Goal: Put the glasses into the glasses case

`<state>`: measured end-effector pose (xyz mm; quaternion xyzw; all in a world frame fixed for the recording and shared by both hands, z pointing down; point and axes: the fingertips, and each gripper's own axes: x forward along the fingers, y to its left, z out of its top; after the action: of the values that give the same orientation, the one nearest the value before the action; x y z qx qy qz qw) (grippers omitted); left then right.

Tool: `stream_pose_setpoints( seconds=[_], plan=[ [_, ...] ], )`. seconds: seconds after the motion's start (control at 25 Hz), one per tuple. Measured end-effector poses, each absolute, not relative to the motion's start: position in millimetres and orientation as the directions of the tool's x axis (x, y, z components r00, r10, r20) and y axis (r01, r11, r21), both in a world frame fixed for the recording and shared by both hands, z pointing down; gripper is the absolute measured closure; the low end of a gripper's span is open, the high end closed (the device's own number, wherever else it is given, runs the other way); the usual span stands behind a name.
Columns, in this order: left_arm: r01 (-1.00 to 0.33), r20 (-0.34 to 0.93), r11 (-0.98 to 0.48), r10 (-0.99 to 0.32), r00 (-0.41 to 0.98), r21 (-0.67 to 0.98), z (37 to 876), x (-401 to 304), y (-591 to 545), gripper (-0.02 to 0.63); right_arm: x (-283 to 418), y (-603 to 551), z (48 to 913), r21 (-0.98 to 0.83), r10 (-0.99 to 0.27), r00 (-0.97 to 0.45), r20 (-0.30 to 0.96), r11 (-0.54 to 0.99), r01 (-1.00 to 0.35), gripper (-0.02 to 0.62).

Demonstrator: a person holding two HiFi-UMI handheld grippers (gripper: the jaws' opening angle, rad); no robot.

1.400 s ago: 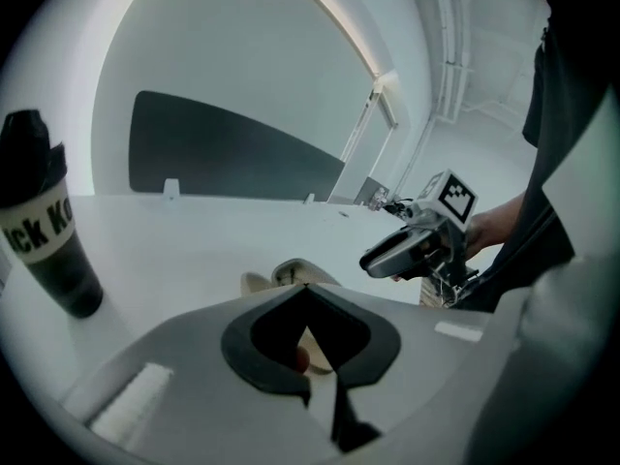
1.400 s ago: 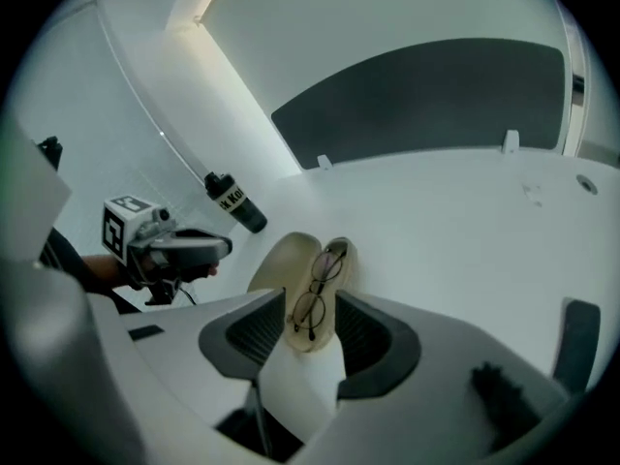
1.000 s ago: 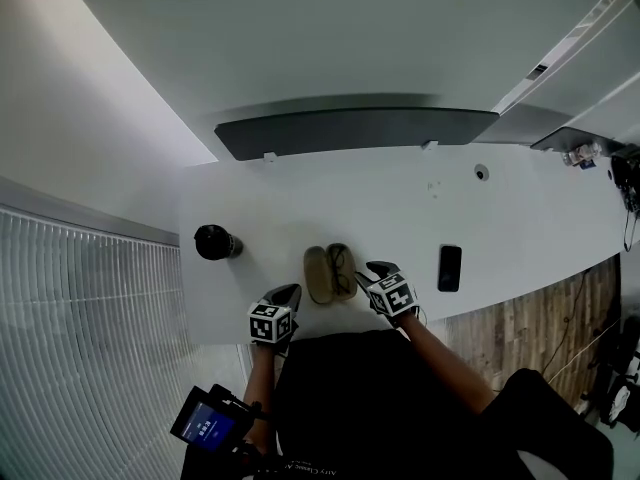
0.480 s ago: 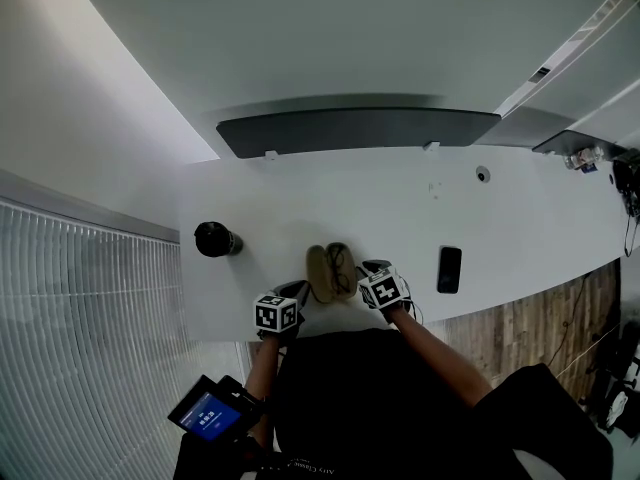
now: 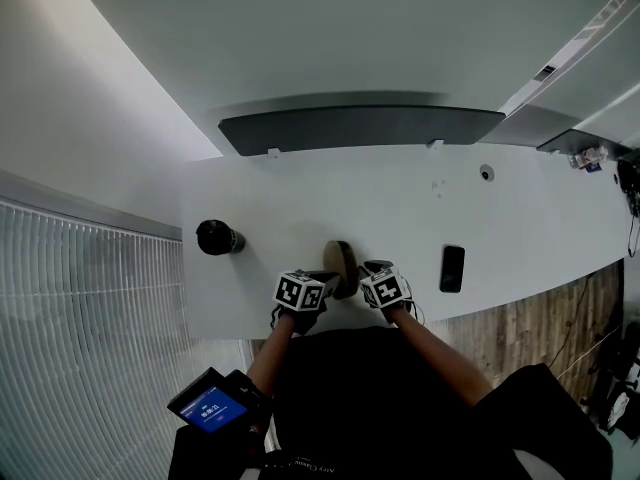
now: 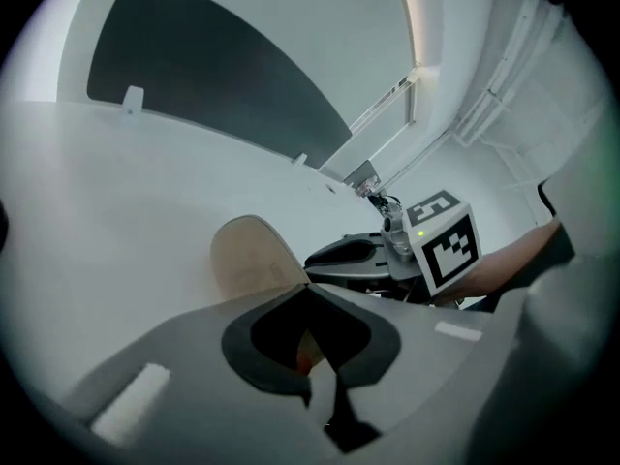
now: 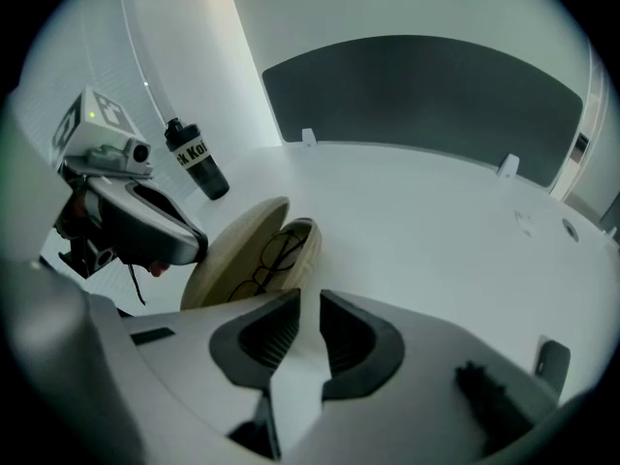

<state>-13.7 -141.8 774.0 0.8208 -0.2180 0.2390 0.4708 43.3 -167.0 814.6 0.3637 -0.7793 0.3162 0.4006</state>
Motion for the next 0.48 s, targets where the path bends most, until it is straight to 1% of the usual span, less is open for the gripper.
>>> stream_pose_setpoints(
  seconds=[0.12,0.32,0.48],
  plan=[
    [-0.563,0.596,-0.414,-0.058,0.801,0.715,775.7,6.5,-146.5,0.600,46.8,-167.9,815.8,-0.208,-0.312,-0.417,0.854,0.529,-0.823,0.526],
    [-0.539,0.565,-0.321,-0.018,0.825,0.778,788.8,27.0,-153.5,0.600,50.5,-167.7,821.7,-0.222,-0.314,-0.421,0.851,0.511,-0.830,0.525],
    [-0.539,0.577,-0.342,0.012,0.817,0.770,792.1,32.8,-155.1,0.600,46.1,-167.5,820.3,-0.236,-0.307,-0.441,0.843,0.526,-0.817,0.525]
  ],
)
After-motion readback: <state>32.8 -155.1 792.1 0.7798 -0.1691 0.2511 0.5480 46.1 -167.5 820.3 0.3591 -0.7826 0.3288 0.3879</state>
